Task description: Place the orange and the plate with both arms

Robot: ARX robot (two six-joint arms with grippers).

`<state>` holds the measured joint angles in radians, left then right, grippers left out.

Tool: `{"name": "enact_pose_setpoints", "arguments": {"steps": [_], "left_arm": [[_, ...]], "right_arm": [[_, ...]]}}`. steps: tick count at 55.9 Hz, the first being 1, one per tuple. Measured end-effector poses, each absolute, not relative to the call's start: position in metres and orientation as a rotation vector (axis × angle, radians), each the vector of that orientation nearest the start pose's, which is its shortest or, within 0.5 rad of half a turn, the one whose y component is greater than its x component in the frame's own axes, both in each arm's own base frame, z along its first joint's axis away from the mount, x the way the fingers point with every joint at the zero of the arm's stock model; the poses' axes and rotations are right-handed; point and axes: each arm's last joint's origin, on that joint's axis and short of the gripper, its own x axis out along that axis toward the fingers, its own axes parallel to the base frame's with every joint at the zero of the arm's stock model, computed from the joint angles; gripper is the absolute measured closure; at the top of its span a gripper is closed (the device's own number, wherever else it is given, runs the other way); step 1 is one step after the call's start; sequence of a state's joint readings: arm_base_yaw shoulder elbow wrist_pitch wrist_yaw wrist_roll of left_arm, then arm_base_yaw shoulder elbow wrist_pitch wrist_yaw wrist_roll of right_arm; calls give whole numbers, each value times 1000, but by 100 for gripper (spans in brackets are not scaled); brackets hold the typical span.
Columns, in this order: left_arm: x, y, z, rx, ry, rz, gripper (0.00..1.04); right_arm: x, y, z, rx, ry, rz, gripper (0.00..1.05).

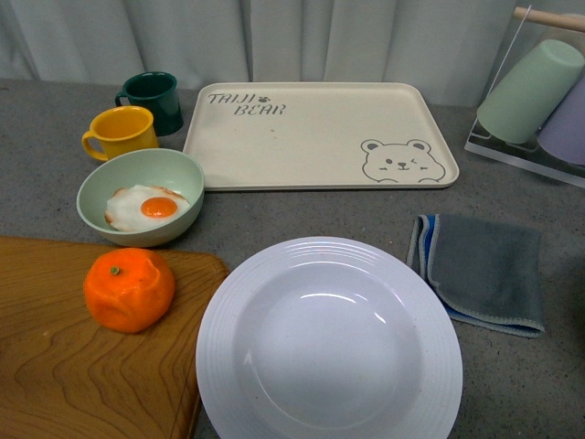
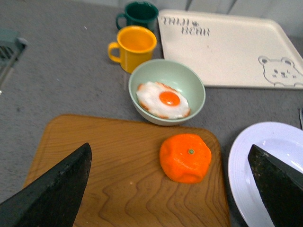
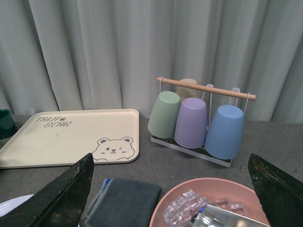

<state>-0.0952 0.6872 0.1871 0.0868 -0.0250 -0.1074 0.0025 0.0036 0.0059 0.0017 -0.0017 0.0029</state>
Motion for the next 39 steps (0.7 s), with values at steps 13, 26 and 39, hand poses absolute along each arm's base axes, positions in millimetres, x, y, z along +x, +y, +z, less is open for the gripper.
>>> {"name": "enact_pose_setpoints", "arguments": {"steps": [13,26,39], "left_arm": [[206,-28,141,-112,674,-147,7],[233,-41,116,-63,776,-173,7],[245,-46,104,-38,800,-181,7]], "right_arm": [[98,0,165,3,-4,4,9],[98,0,165,3,-4,4,9],[98,0,165,2,-4,4,9]]}}
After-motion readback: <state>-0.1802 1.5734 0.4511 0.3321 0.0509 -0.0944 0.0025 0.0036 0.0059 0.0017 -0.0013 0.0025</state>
